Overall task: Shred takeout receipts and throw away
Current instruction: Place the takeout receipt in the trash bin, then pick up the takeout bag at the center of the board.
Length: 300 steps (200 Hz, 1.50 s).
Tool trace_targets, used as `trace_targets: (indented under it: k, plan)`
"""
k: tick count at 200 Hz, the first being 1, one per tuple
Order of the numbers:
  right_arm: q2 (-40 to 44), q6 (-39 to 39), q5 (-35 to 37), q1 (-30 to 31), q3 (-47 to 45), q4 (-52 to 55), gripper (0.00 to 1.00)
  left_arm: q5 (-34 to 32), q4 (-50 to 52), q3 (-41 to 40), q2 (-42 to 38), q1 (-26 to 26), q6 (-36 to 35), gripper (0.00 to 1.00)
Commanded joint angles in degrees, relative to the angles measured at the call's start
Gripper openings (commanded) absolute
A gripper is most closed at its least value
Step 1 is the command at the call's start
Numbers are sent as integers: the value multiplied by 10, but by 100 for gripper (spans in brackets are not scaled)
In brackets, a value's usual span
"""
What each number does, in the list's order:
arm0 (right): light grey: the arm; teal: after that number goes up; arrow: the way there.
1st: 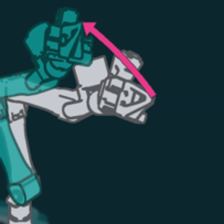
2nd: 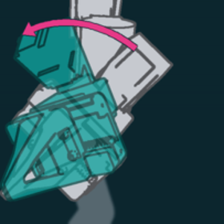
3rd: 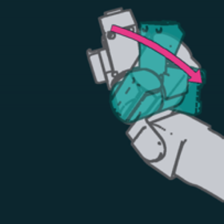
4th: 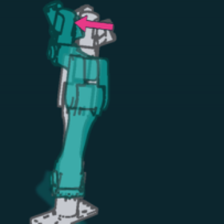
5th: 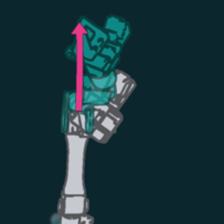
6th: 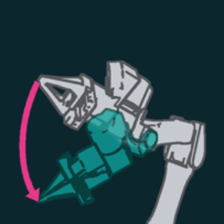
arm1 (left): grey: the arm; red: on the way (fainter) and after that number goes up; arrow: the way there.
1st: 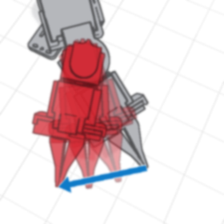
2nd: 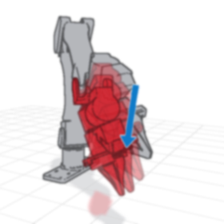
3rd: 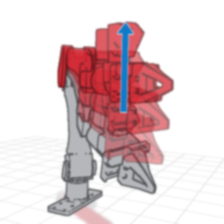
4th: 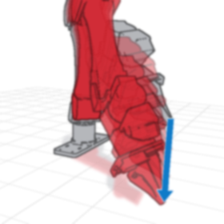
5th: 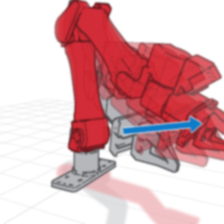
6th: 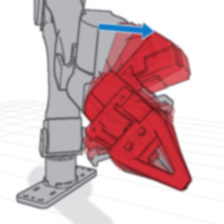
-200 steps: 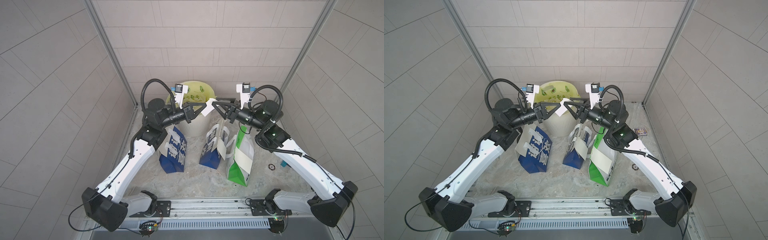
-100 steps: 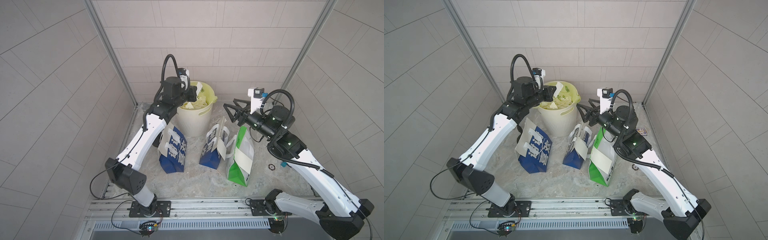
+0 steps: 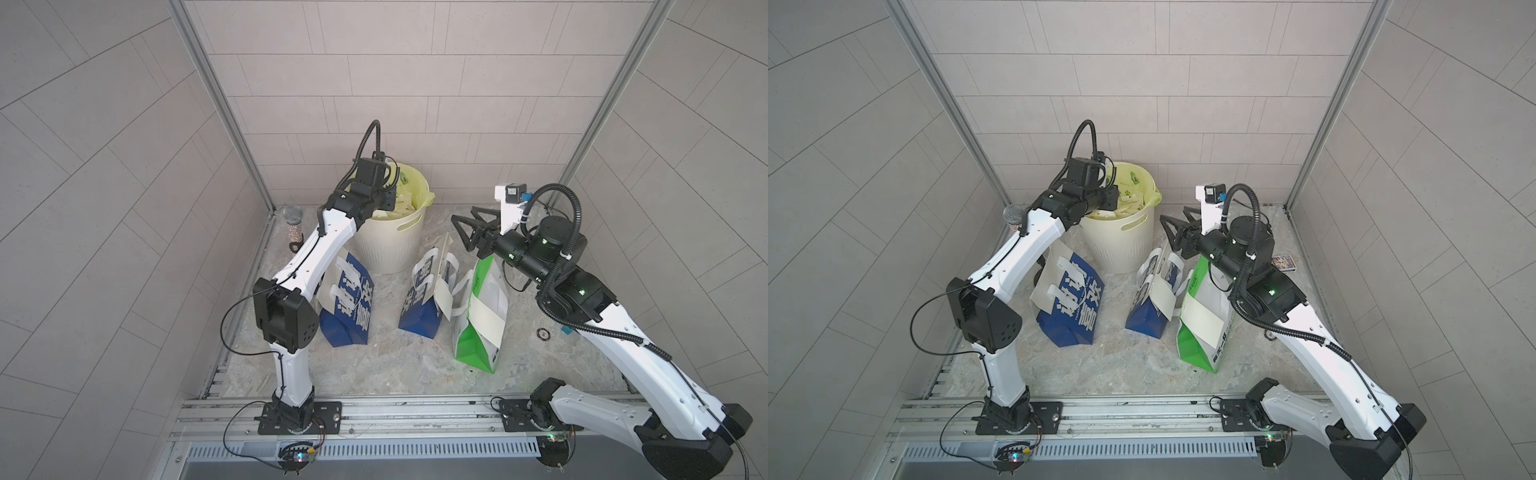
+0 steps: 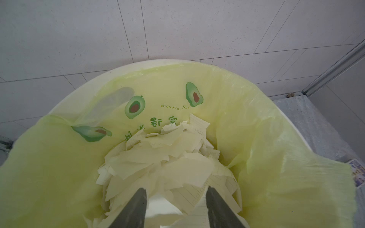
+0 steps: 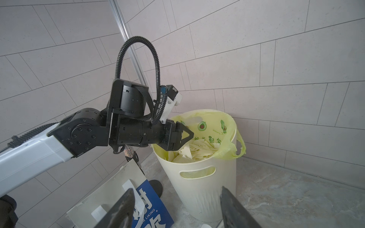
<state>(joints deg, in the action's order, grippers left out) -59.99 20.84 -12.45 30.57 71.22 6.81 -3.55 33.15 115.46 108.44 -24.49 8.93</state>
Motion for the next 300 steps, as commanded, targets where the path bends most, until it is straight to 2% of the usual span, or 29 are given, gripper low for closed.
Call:
trace_targets:
  k: [1, 31, 48, 91, 127, 170, 185, 228, 257, 288, 300]
  plan:
    - [11, -8, 9, -2, -2, 4, 68, 8, 11, 31, -33, 1, -11, 61]
    - [13, -6, 17, -3, -3, 18, 67, 44, 27, 41, -61, -10, -5, 64]
    - [17, -6, 38, -6, -2, 40, 66, 86, 45, 39, -78, -26, 4, 64]
    - [44, -20, 100, -9, -19, 88, 65, 172, 117, 4, -105, -120, 41, 64]
    - [62, -45, 125, -9, -21, 115, 65, 169, 158, -28, -112, -185, 95, 64]
    - [81, -46, 130, -9, -34, 117, 64, 168, 185, -25, -84, -217, 115, 64]
    - [86, -47, 131, -9, -35, 117, 64, 147, 201, -15, -63, -224, 111, 63]
    - [97, -47, 133, -9, -40, 120, 64, 108, 244, 37, -1, -224, 90, 48]
    - [105, -47, 135, -9, -43, 125, 64, 107, 254, 58, 22, -224, 81, 29]
    - [115, -46, 137, -9, -50, 130, 63, 95, 257, 58, 17, -223, 71, 6]
    - [116, -44, 135, -9, -54, 128, 63, 85, 260, 57, 10, -221, 67, 0]
